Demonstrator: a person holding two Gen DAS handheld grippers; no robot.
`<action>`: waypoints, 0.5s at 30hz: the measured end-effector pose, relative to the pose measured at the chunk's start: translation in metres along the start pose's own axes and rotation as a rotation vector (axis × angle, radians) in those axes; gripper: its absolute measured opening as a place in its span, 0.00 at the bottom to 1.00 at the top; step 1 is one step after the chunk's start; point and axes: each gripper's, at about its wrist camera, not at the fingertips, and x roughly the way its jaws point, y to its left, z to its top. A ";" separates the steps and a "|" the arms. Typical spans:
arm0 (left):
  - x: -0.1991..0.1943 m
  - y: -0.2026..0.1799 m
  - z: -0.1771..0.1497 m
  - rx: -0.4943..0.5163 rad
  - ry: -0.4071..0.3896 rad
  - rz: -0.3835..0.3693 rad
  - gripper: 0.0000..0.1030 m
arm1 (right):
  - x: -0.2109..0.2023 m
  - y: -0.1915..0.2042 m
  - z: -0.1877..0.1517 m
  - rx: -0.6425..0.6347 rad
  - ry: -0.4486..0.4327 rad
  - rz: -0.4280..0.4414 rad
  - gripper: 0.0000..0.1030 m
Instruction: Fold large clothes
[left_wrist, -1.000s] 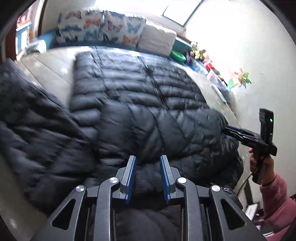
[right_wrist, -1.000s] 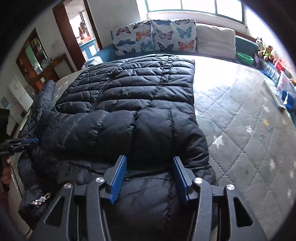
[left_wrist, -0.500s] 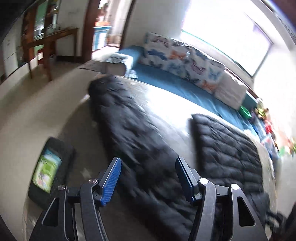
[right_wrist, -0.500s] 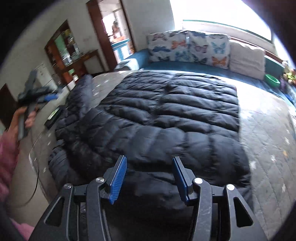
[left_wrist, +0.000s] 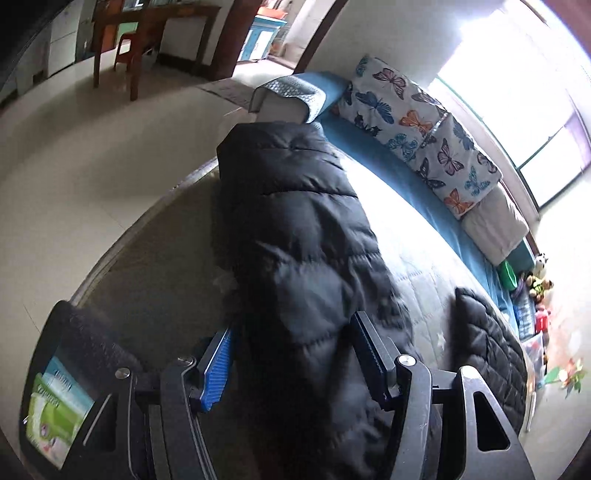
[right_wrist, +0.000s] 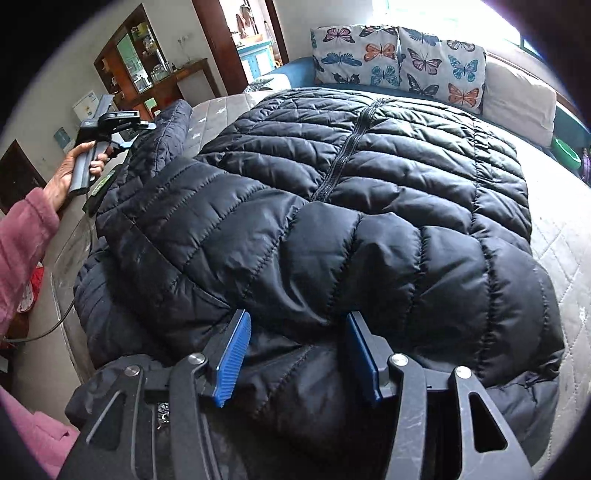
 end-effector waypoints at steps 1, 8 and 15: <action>0.006 0.002 0.003 -0.001 0.002 0.003 0.62 | 0.001 0.001 0.000 -0.004 0.003 0.002 0.62; 0.036 0.007 0.013 -0.004 0.010 0.030 0.58 | 0.005 0.012 0.001 -0.070 0.023 -0.024 0.72; 0.013 -0.013 0.021 0.046 -0.062 -0.041 0.14 | 0.006 0.014 0.003 -0.071 0.022 -0.032 0.72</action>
